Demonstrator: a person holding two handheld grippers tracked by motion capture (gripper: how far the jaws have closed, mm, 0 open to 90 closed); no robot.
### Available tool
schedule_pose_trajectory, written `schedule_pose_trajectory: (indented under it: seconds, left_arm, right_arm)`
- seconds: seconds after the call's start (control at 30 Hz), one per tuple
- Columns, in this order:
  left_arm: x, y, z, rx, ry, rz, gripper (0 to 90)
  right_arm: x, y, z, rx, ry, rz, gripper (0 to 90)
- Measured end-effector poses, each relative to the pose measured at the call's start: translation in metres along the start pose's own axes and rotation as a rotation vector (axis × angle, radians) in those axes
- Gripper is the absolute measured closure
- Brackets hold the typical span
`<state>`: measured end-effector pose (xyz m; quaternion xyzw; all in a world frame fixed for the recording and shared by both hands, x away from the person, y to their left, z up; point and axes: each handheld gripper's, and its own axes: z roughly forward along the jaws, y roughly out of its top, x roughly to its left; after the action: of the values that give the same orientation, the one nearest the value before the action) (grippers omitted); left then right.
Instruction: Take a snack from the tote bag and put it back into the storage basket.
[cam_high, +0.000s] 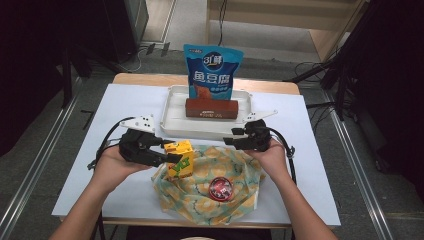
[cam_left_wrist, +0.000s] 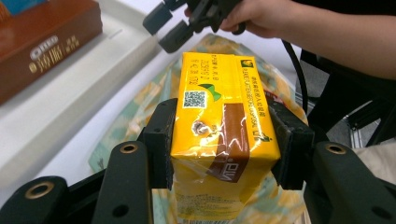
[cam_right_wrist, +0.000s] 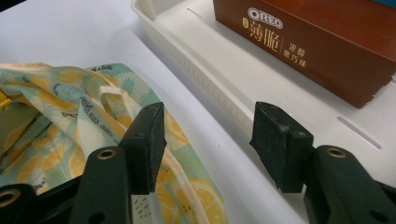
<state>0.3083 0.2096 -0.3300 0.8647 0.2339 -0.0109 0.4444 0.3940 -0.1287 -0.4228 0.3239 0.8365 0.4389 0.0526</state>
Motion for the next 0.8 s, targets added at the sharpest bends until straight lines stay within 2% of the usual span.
schedule_pose_trajectory:
  seconds: [0.17,0.3,0.53,0.7,0.8]
  left_arm:
    - [0.0,0.011,-0.003,-0.025,0.004,0.012,51.0]
    - [0.004,0.015,-0.002,-0.015,0.011,0.009,51.0]
    - [0.016,0.017,-0.002,-0.006,0.02,-0.01,51.1]
    - [0.028,0.018,-0.002,0.005,0.001,0.003,51.1]
    - [0.031,0.021,-0.004,0.011,0.012,0.013,51.1]
  right_arm:
    - [0.0,0.0,-0.001,-0.002,-0.003,0.002,45.5]
    - [0.0,0.0,-0.001,0.001,-0.008,-0.004,45.5]
    - [0.001,0.002,-0.003,-0.003,-0.016,-0.01,44.4]
    - [0.0,0.002,-0.004,-0.005,-0.015,0.004,43.5]
    - [0.001,0.004,-0.005,-0.007,-0.015,-0.006,43.4]
